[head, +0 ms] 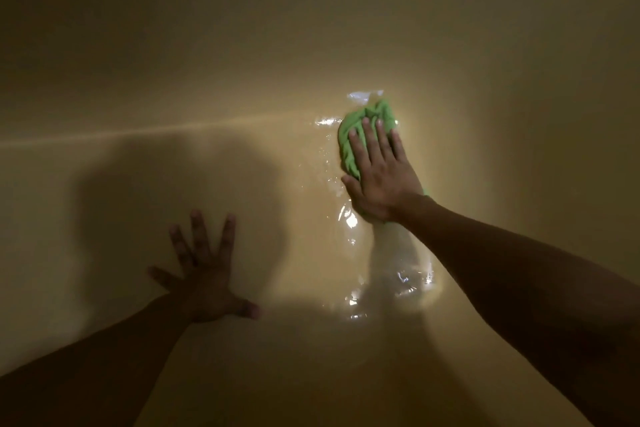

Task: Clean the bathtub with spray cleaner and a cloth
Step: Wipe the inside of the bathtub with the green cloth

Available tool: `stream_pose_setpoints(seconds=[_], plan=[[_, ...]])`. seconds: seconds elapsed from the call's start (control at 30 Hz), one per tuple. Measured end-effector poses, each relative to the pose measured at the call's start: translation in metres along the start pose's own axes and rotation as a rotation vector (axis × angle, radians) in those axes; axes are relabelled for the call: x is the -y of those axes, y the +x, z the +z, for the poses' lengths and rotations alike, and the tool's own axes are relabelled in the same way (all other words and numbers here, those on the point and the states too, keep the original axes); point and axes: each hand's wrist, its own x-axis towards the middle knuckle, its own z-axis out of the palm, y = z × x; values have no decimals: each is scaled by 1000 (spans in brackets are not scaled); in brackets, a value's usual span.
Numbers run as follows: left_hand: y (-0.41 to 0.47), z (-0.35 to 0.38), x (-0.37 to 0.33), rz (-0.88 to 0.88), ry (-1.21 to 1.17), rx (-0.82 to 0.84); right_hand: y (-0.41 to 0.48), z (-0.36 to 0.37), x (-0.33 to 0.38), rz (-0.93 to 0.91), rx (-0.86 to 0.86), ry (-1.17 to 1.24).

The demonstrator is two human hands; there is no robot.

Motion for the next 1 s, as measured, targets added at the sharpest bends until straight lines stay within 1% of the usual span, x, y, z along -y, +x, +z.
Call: stream_pose_setpoints(seconds=[0.1, 0.2, 0.4, 0.5, 0.6, 0.7, 0.87, 1.0], plan=[[-1, -2, -3, -11, -5, 7, -15, 6, 4, -140, -2, 26], [-2, -3, -4, -10, -7, 8, -39, 17, 10, -240, 16, 41], [1, -7, -3, -9, 12, 4, -84, 29, 0, -286, 46, 70], [3, -12, -3, 1, 26, -5, -98, 31, -19, -227, 50, 80], [5, -16, 0, 9, 45, -5, -106, 30, -42, -72, 57, 90], [7, -17, 2, 19, 58, -4, -98, 27, -50, 16, 47, 120], [9, -17, 3, 15, 55, -18, -44, 20, -41, 164, -18, 208], [12, -17, 5, 30, 39, -23, 18, 6, -10, 209, -32, 253]])
